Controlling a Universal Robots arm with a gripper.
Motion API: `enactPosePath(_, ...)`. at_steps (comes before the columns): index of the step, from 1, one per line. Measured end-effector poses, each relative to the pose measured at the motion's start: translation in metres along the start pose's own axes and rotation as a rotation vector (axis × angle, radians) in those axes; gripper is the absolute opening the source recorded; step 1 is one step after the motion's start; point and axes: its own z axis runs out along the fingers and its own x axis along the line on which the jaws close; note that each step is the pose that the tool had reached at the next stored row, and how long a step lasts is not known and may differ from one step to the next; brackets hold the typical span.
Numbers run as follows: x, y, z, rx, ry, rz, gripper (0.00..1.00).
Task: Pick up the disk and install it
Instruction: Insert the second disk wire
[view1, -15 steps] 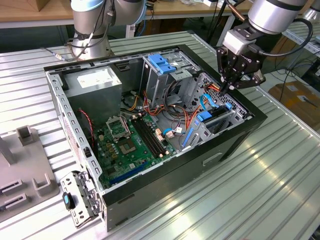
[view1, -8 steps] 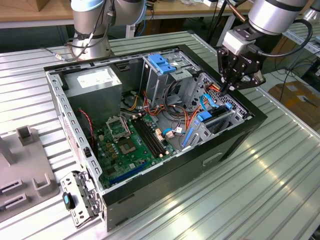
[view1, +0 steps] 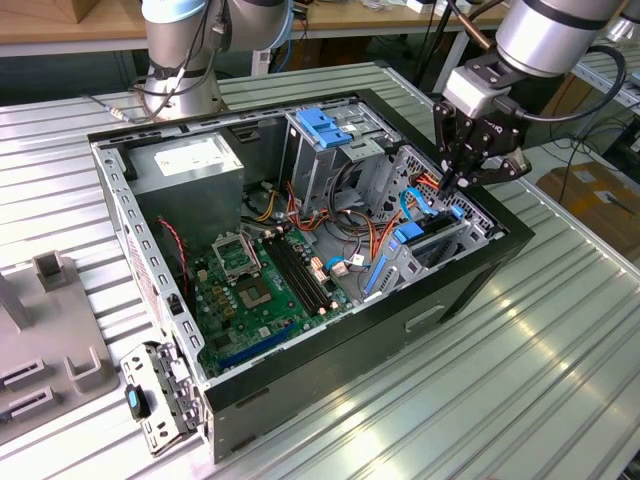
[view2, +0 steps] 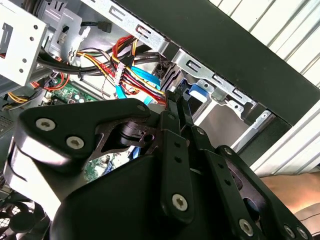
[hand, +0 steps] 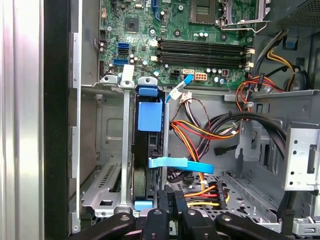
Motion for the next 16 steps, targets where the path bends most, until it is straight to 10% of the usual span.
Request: enactPosePath(16, 0.0047, 0.0020, 0.0009, 0.0001, 0.0001, 0.002, 0.16)
